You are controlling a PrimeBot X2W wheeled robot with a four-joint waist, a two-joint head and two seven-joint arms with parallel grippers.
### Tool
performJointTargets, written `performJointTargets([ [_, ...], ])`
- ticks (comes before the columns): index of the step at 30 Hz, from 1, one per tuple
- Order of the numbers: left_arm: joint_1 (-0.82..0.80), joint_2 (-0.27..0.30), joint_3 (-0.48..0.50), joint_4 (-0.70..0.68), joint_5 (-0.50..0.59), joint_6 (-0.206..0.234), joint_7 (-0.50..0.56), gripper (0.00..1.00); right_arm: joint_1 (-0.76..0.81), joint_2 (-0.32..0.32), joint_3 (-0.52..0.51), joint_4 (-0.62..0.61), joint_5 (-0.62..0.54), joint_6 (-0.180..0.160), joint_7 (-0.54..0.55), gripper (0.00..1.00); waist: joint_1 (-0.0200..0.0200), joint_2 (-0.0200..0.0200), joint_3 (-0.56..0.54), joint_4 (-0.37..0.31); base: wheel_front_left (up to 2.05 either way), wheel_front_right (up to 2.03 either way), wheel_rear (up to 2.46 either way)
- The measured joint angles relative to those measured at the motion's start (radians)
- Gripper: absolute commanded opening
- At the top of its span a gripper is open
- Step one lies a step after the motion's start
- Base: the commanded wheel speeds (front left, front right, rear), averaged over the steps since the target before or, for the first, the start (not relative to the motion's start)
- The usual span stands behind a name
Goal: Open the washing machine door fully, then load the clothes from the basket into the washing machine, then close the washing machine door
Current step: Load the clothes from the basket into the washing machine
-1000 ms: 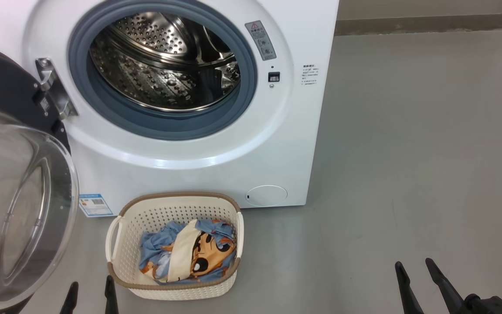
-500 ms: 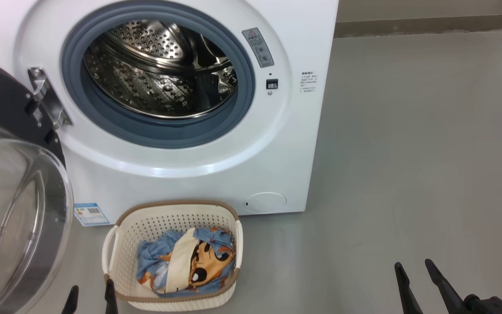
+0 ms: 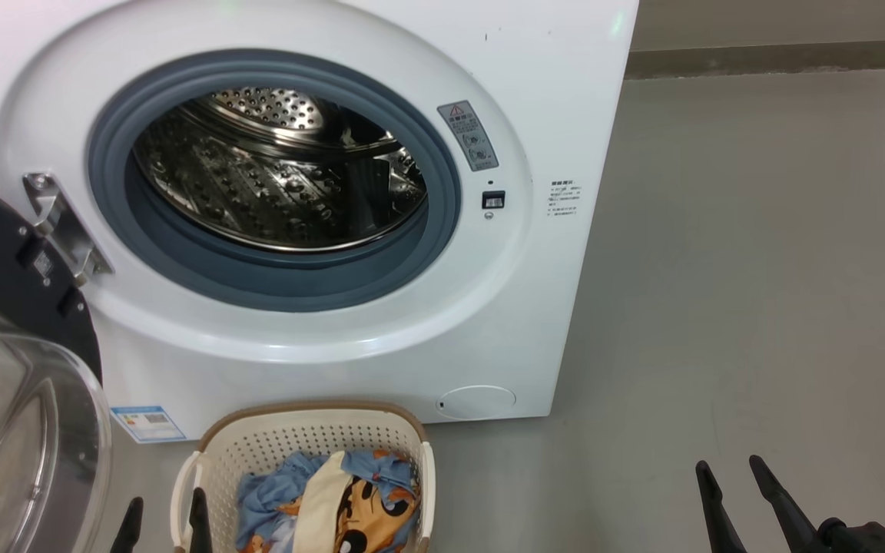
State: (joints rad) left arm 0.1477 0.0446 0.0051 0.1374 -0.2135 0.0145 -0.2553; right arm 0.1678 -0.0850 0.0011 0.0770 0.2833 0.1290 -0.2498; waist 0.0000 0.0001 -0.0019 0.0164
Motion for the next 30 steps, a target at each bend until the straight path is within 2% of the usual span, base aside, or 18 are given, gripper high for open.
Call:
performJointTargets([
  [20,0.0,0.0,-0.002,-0.001,-0.002,-0.002,0.0,1.0,-0.001,0.007,0.004,0.001,0.012,0.0,0.0,1.0,0.0,0.0,0.024,-0.017,0.04,-0.04,0.0],
  [25,-0.017,0.0,-0.017,0.055,0.014,-0.02,0.0,1.0,-0.028,0.011,0.014,-0.002,0.021,0.0,0.0,1.0,0.0,0.0,0.068,-0.031,0.0,0.0,0.0],
  [30,-0.112,0.0,-0.017,0.14,0.034,-0.038,0.0,1.0,-0.074,0.012,0.03,-0.002,0.03,0.0,0.0,1.0,0.0,0.0,0.138,-0.05,0.0,0.0,0.0],
])
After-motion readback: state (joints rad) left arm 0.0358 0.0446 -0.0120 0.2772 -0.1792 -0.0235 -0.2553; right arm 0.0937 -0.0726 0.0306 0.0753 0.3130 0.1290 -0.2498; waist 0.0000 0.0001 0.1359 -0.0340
